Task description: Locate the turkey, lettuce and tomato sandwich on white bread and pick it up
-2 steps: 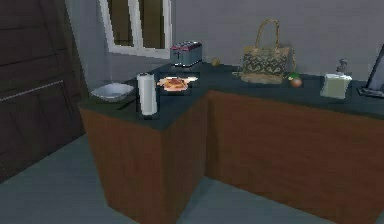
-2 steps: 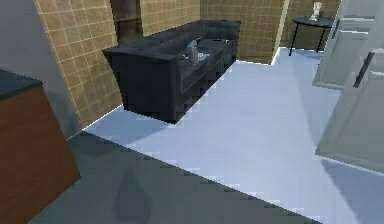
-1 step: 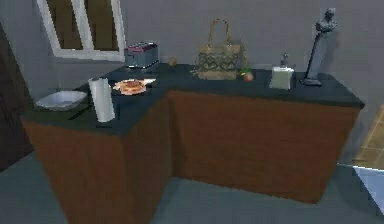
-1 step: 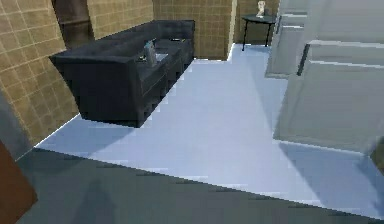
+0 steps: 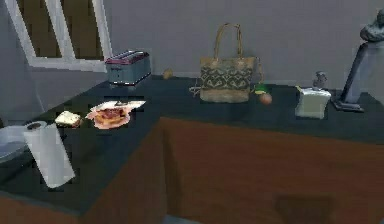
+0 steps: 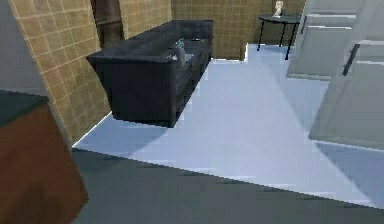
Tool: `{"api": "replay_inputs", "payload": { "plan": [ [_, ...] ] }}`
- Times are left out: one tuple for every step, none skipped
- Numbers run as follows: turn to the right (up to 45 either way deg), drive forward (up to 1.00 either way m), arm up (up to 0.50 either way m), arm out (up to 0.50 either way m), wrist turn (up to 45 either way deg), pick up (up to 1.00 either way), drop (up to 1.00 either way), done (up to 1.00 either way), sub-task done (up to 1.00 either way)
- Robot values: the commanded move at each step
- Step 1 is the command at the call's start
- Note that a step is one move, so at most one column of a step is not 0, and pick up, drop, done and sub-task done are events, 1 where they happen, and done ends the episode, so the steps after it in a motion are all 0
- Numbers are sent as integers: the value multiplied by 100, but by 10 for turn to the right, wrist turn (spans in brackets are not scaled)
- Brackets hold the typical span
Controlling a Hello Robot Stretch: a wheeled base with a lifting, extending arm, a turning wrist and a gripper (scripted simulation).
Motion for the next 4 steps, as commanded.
{"api": "replay_inputs", "payload": {
  "plan": [
    [-450,0,0,0,0,0,0,0,0],
    [-450,0,0,0,0,0,0,0,0],
    [-300,0,0,0,0,0,0,0,0],
    [450,0,0,0,0,0,0,0,0]
  ]
}}
